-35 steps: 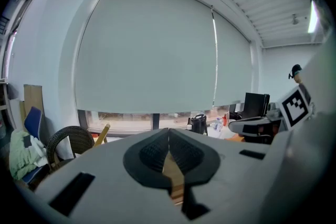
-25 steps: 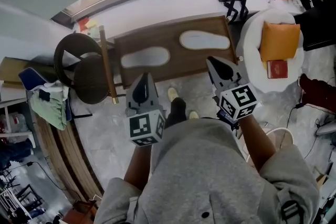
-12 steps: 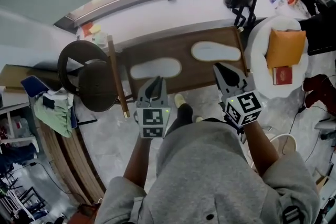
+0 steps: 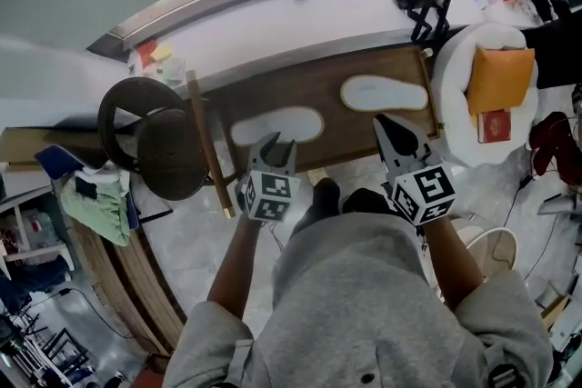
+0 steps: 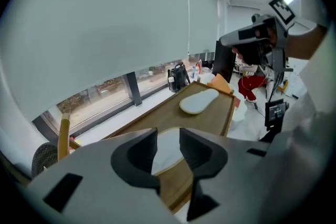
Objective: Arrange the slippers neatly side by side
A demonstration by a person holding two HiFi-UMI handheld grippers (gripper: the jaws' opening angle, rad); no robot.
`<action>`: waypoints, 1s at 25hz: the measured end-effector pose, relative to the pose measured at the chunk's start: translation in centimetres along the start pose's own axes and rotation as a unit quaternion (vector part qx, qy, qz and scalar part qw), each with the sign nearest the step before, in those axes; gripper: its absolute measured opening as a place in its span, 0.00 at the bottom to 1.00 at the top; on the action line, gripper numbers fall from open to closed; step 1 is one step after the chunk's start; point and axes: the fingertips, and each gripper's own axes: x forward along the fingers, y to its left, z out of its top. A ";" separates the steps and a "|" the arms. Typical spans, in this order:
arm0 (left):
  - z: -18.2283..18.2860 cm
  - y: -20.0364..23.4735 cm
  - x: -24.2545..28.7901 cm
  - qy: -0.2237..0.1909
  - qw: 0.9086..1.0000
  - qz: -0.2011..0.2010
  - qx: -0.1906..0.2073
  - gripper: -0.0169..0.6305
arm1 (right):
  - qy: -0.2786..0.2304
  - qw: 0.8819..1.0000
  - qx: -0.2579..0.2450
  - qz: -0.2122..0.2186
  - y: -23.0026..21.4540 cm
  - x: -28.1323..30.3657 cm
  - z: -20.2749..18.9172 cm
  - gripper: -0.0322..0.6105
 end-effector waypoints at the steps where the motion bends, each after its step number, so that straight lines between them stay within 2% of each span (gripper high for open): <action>1: -0.4 0.1 0.6 0.006 1.000 -0.004 0.012 0.24 | 0.001 1.000 0.001 -0.001 -0.1 0.2 0.0 0.10; 8: -4.7 0.1 4.7 0.068 0.992 -0.024 0.100 0.34 | 0.019 1.000 0.001 -0.010 -0.4 0.7 -1.3 0.10; 14: -7.5 0.7 7.3 0.107 0.984 -0.027 0.139 0.34 | 0.032 0.999 0.000 -0.016 -0.9 1.2 -1.8 0.10; 21: -8.9 1.0 8.3 0.123 0.973 -0.025 0.195 0.34 | 0.037 0.999 -0.003 -0.019 -0.9 1.2 -2.0 0.10; 25: -8.8 1.2 8.5 0.121 0.974 -0.023 0.191 0.28 | 0.041 0.999 -0.005 -0.018 -0.7 1.1 -2.3 0.10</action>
